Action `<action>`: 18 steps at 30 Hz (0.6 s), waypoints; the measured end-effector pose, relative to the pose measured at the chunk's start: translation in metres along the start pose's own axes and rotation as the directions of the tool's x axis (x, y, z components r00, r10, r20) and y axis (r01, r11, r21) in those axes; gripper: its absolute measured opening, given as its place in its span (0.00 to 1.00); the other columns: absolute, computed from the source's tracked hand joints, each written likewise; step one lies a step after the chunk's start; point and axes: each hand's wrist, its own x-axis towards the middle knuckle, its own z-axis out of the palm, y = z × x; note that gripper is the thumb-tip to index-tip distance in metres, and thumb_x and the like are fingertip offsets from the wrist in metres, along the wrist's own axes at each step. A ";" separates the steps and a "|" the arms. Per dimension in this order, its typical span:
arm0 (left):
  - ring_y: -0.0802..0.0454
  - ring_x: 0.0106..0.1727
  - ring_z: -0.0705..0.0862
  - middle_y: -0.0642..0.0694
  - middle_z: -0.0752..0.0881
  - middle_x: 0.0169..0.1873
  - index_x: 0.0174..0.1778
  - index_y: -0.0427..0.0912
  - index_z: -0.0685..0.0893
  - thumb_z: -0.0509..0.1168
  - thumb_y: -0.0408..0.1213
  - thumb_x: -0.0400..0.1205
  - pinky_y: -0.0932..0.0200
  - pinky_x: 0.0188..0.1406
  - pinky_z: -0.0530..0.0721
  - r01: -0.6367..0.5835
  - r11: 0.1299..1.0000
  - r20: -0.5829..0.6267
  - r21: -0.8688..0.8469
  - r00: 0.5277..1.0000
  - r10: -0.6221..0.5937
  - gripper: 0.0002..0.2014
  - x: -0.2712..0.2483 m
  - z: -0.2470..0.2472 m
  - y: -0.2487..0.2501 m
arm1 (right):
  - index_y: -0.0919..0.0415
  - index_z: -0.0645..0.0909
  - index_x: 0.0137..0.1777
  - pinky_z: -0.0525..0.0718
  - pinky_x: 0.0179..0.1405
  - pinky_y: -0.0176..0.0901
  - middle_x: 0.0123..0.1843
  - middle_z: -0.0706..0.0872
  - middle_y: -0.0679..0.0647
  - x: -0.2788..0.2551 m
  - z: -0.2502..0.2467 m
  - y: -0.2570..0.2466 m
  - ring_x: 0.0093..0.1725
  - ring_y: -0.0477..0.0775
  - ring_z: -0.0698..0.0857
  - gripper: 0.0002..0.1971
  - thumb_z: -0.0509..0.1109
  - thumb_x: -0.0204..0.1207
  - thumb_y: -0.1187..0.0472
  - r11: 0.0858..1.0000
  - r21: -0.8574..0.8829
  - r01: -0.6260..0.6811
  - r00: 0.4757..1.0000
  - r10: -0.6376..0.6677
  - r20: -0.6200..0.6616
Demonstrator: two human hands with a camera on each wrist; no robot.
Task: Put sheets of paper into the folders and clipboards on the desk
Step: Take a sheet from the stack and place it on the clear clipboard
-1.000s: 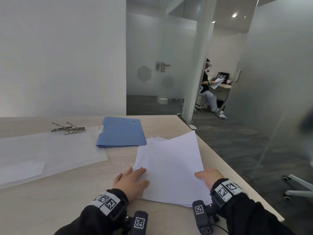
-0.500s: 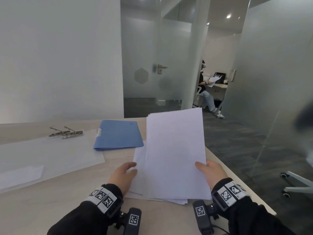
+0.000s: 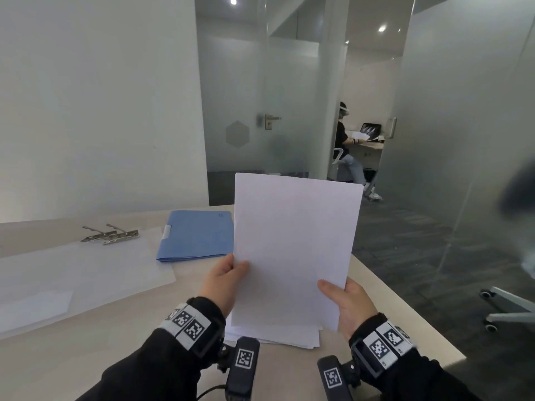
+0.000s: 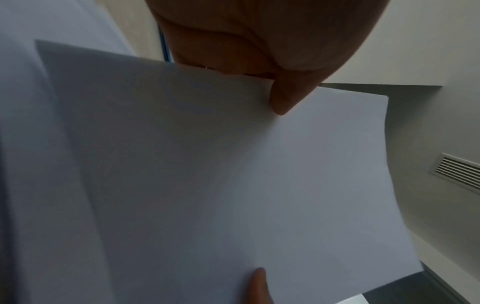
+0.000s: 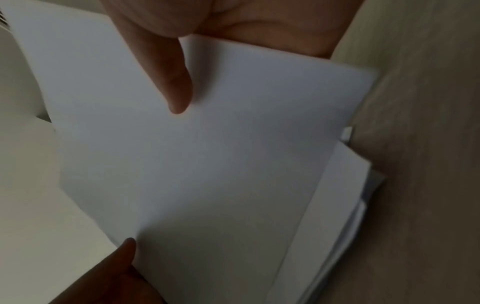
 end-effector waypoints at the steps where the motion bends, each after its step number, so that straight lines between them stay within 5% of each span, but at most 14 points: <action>1: 0.46 0.47 0.88 0.49 0.93 0.43 0.46 0.51 0.90 0.61 0.33 0.84 0.49 0.52 0.84 0.006 1.000 0.011 0.004 1.000 -0.007 0.13 -0.002 0.001 -0.005 | 0.66 0.85 0.59 0.84 0.59 0.66 0.55 0.91 0.66 -0.001 0.000 0.002 0.56 0.70 0.88 0.11 0.71 0.77 0.70 1.000 -0.004 -0.006 1.000 0.006 -0.002; 4: 0.42 0.49 0.89 0.46 0.93 0.45 0.47 0.50 0.89 0.60 0.34 0.83 0.43 0.56 0.85 0.019 1.000 -0.011 0.017 1.000 -0.019 0.12 -0.007 0.001 -0.012 | 0.65 0.86 0.57 0.81 0.63 0.70 0.54 0.92 0.64 -0.002 0.002 0.004 0.57 0.70 0.89 0.17 0.76 0.68 0.62 0.999 -0.037 0.002 1.000 -0.002 -0.006; 6: 0.41 0.47 0.87 0.44 0.92 0.42 0.45 0.45 0.88 0.60 0.32 0.84 0.40 0.56 0.84 0.021 1.000 -0.042 -0.009 0.999 -0.022 0.11 -0.005 -0.004 -0.012 | 0.62 0.88 0.56 0.84 0.61 0.66 0.53 0.93 0.60 -0.005 0.005 0.001 0.55 0.66 0.90 0.13 0.75 0.71 0.62 0.995 -0.101 0.026 1.000 -0.025 0.014; 9: 0.42 0.47 0.85 0.41 0.91 0.44 0.46 0.43 0.87 0.59 0.31 0.85 0.39 0.58 0.82 0.031 0.996 -0.075 -0.078 0.996 -0.037 0.11 -0.003 -0.018 -0.006 | 0.56 0.87 0.54 0.88 0.43 0.44 0.51 0.93 0.53 -0.012 0.014 -0.005 0.50 0.55 0.91 0.08 0.68 0.81 0.64 0.963 -0.256 0.079 0.996 -0.064 0.067; 13: 0.42 0.46 0.85 0.40 0.89 0.46 0.51 0.39 0.86 0.58 0.31 0.86 0.45 0.54 0.82 0.111 0.980 -0.037 -0.165 0.992 -0.118 0.10 -0.009 -0.049 0.011 | 0.52 0.85 0.51 0.79 0.22 0.41 0.45 0.91 0.51 -0.018 0.038 -0.008 0.39 0.55 0.86 0.08 0.64 0.83 0.61 0.909 -0.403 0.103 0.993 -0.070 0.095; 18: 0.47 0.59 0.86 0.46 0.90 0.54 0.52 0.44 0.87 0.65 0.42 0.82 0.48 0.62 0.79 0.201 0.965 -0.177 0.169 0.969 -0.171 0.09 0.000 -0.137 0.014 | 0.53 0.83 0.50 0.70 0.18 0.39 0.34 0.86 0.55 -0.011 0.072 -0.007 0.21 0.52 0.78 0.08 0.63 0.83 0.62 0.903 -0.417 0.104 0.991 -0.058 0.122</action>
